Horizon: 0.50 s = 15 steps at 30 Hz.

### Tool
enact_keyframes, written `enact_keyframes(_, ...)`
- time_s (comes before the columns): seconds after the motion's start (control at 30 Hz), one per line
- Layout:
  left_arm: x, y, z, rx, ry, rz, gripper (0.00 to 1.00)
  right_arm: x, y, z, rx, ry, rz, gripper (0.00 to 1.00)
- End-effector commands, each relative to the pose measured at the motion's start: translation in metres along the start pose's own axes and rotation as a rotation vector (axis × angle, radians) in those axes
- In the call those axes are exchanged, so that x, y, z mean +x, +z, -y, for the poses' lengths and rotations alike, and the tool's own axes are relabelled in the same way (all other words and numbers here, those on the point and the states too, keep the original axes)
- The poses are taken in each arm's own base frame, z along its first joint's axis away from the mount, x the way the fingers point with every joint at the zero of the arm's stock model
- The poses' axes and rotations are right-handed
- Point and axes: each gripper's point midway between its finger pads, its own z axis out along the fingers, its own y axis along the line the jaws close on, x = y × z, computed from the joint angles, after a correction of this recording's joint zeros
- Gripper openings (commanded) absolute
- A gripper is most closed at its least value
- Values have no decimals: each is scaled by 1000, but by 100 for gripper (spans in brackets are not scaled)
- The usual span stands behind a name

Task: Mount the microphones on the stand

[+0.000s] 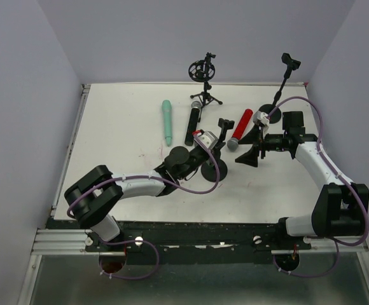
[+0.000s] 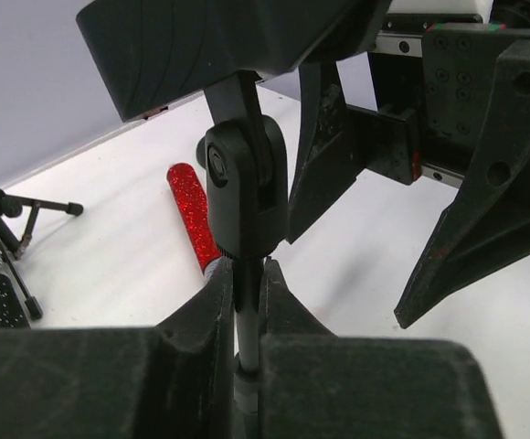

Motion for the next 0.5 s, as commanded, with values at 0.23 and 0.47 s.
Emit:
enact_keyframes(0.23,-35,-20,38,435,60,70,0,-2,-2,5,14,-24,-22,99)
enact_keyframes(0.47,-37,-40,47,790,-4,-115,0,-2,-2,5,14,-27,-23,100)
